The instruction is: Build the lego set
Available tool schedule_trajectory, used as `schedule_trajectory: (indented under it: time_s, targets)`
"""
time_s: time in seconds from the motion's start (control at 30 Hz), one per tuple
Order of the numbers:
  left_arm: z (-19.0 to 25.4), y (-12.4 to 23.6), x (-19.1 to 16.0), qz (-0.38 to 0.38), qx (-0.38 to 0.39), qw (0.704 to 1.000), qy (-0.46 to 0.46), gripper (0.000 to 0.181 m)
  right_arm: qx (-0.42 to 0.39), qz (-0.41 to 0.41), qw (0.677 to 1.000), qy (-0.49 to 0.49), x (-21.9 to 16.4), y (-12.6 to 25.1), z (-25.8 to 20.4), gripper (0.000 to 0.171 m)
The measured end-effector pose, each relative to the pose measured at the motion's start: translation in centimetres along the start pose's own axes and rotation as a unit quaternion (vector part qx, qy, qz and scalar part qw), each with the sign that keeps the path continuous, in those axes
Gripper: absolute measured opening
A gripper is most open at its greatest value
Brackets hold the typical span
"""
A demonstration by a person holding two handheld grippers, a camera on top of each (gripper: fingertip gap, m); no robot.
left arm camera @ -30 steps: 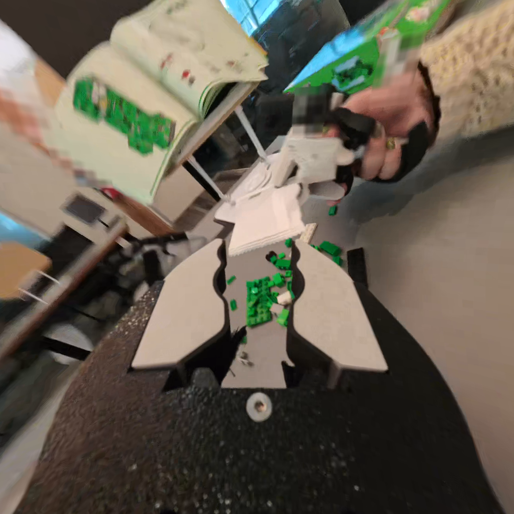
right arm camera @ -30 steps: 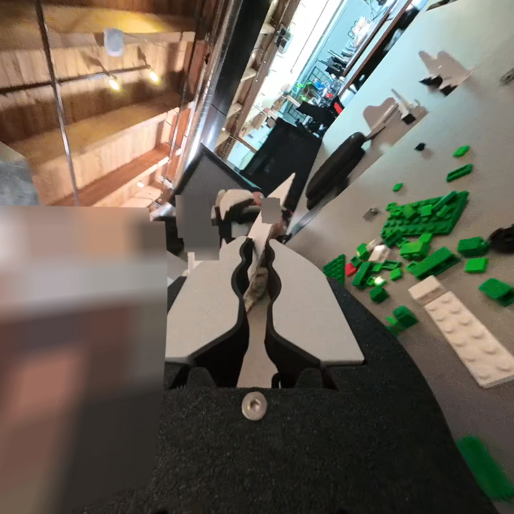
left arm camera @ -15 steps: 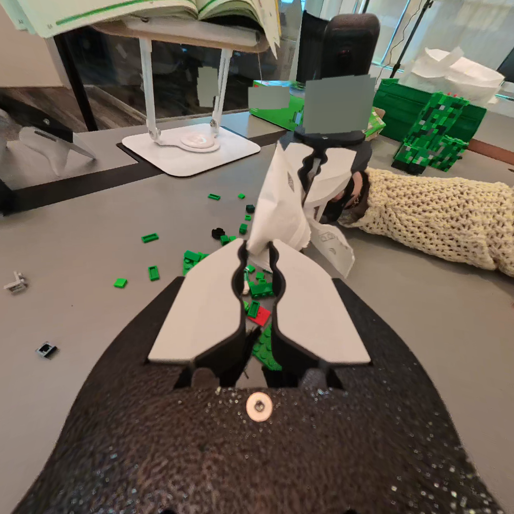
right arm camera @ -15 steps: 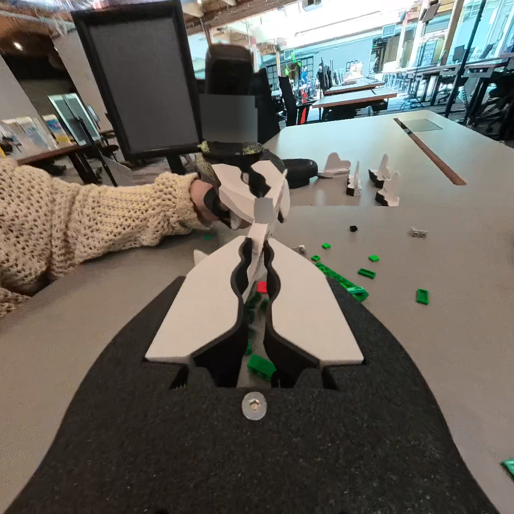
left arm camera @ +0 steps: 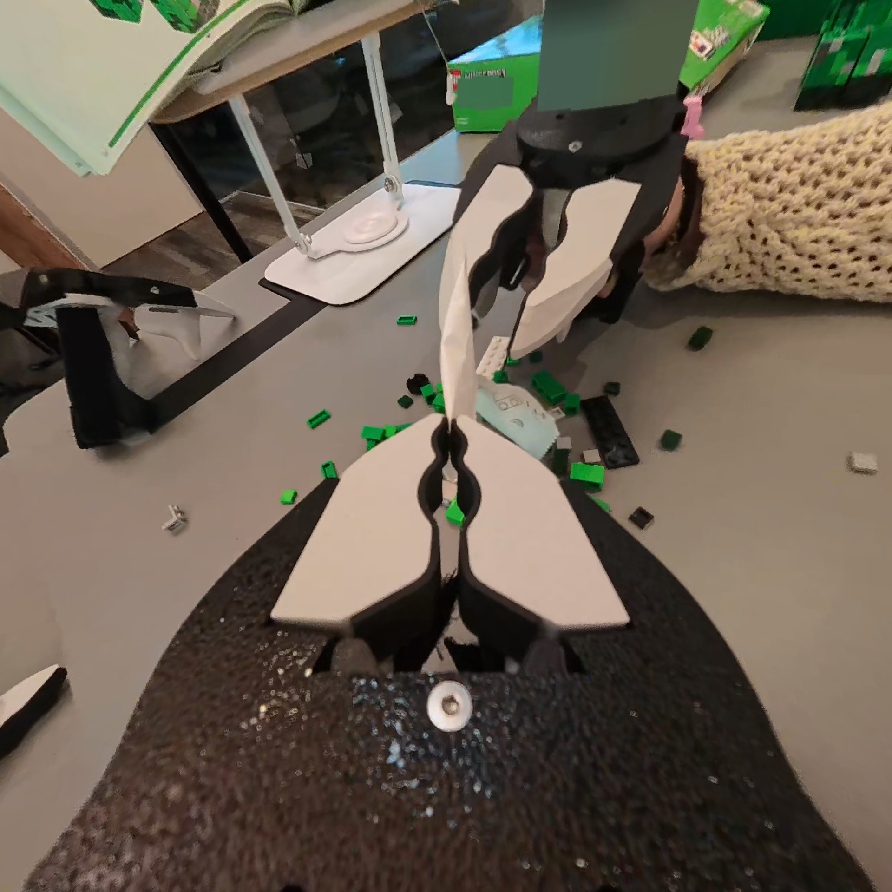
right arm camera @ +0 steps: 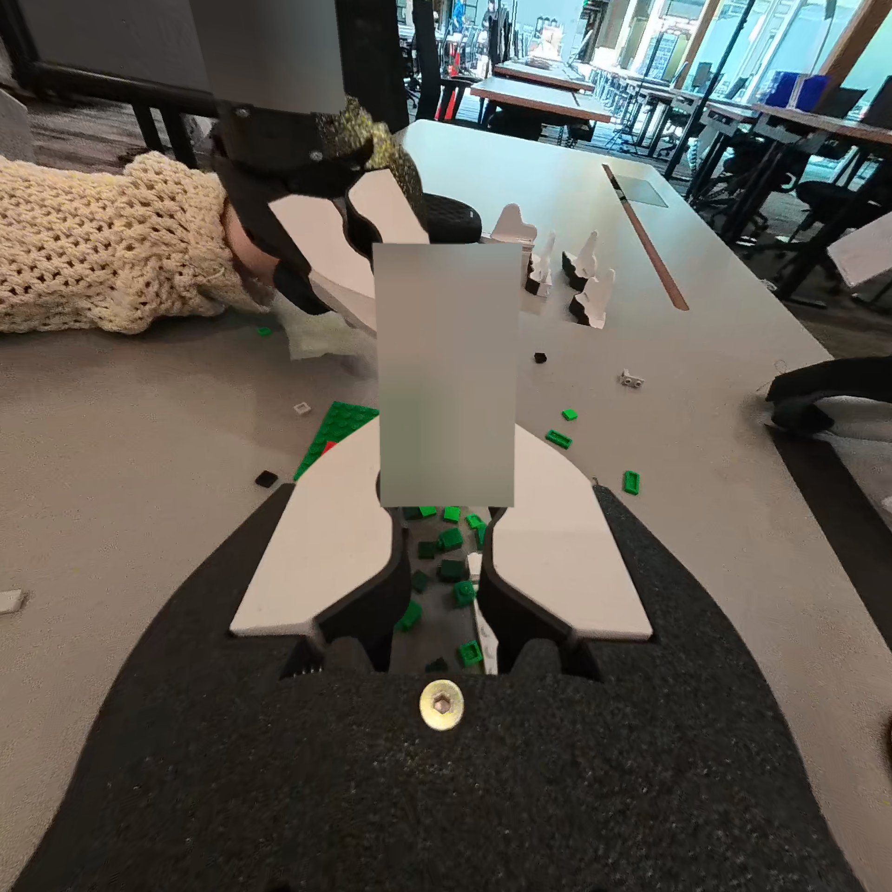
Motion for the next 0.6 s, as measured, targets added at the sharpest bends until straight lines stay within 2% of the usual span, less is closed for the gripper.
schedule_trajectory:
  time_s: [0.13, 0.27, 0.4, 0.47, 0.6]
  targets:
    - [0.3, 0.1, 0.1, -0.011, -0.001, 1.000, -0.025, 0.000, 0.009, -0.005, 1.000, -0.013, 0.3, 0.2, -0.1, 0.050]
    - [0.8, 0.1, 0.5, -0.017, -0.011, 0.998, -0.054, 0.000, 0.001, -0.016, 1.000, 0.023, 0.4, 0.0, -0.6, 0.000]
    - [0.5, 0.2, 0.7, 0.004, 0.012, 1.000, -0.022, 0.000, 0.027, -0.015, 0.999, 0.020, 0.8, 0.2, -0.7, 0.000]
    - [0.3, 0.3, 0.7, 0.016, 0.016, 1.000, 0.007, 0.009, 0.031, -0.011, 0.999, 0.017, 1.0, 0.5, -0.9, 0.000]
    - [0.4, 0.6, 1.0, 0.042, -0.012, 0.998, 0.035, 0.000, 0.025, -0.004, 0.999, 0.027, 1.3, 0.7, -1.5, 0.000]
Point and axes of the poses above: each gripper's, where its closed fingertips meet, y back along the fingers, x out of its top, z = x × y across the jaws, the point moved 9 cm from there along y, back along the fingers, and after that the axes turned 12 degrees about -y, right-handed, at the moved point
